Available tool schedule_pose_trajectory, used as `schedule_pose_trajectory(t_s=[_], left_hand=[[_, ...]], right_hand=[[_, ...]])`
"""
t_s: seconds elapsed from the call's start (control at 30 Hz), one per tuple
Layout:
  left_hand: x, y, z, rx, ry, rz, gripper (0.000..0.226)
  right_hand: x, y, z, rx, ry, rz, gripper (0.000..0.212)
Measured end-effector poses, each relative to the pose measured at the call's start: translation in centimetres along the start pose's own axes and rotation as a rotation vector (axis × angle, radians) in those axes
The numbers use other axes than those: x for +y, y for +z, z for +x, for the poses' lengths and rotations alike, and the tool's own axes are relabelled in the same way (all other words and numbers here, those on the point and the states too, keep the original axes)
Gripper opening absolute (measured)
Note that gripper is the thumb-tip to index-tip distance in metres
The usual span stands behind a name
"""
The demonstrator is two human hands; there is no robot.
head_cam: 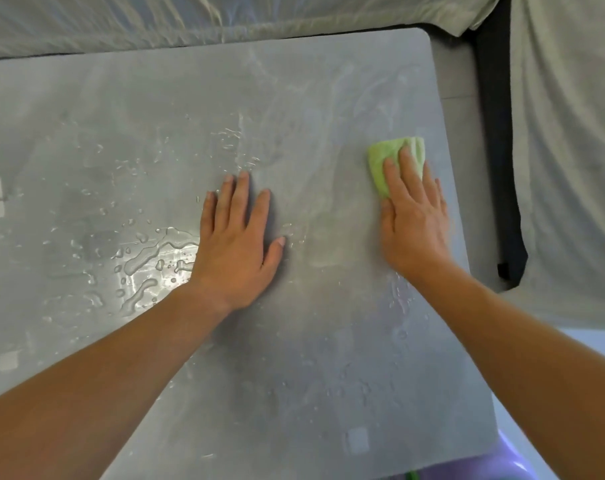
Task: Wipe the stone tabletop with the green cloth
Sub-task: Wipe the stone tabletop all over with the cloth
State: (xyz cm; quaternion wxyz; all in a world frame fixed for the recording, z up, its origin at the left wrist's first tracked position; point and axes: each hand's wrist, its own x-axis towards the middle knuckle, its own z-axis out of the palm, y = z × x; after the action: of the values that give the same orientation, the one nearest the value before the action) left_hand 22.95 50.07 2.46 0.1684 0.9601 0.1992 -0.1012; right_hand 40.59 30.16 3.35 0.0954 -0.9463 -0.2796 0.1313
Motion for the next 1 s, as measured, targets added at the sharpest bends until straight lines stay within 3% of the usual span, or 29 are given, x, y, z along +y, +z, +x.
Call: schedule_pose_trajectory(t_s=[0.17,0.33,0.5,0.63,0.83,1.0], left_hand=[[0.5,0.2,-0.1,-0.007,-0.032,0.030,0.073],[0.2,0.5,0.0,-0.006,-0.018,0.066,0.077],[0.2,0.6,-0.1,-0.002,-0.021,0.047,0.077],[-0.6,0.5,-0.1,-0.010,0.017,-0.022,0.076],[-2.1,1.2,-1.7,0.052,0.039,0.062,0.069],[-2.3,1.1,-1.7,0.052,0.042,0.050,0.070]], right_hand=[[1.0,0.7,-6.0,-0.072,-0.086,-0.078,0.061],[2.7,-0.5,0.4,0.049,0.221,-0.003,0.062],[1.7,0.4,-6.5,0.007,0.123,-0.044,0.060],[0.9,0.6,-7.2,-0.043,0.196,-0.059,0.063],[-4.7,1.9,0.8,0.057,-0.011,-0.020,0.068],[-5.0,3.2,-7.7,-0.065,-0.427,-0.097,0.055]])
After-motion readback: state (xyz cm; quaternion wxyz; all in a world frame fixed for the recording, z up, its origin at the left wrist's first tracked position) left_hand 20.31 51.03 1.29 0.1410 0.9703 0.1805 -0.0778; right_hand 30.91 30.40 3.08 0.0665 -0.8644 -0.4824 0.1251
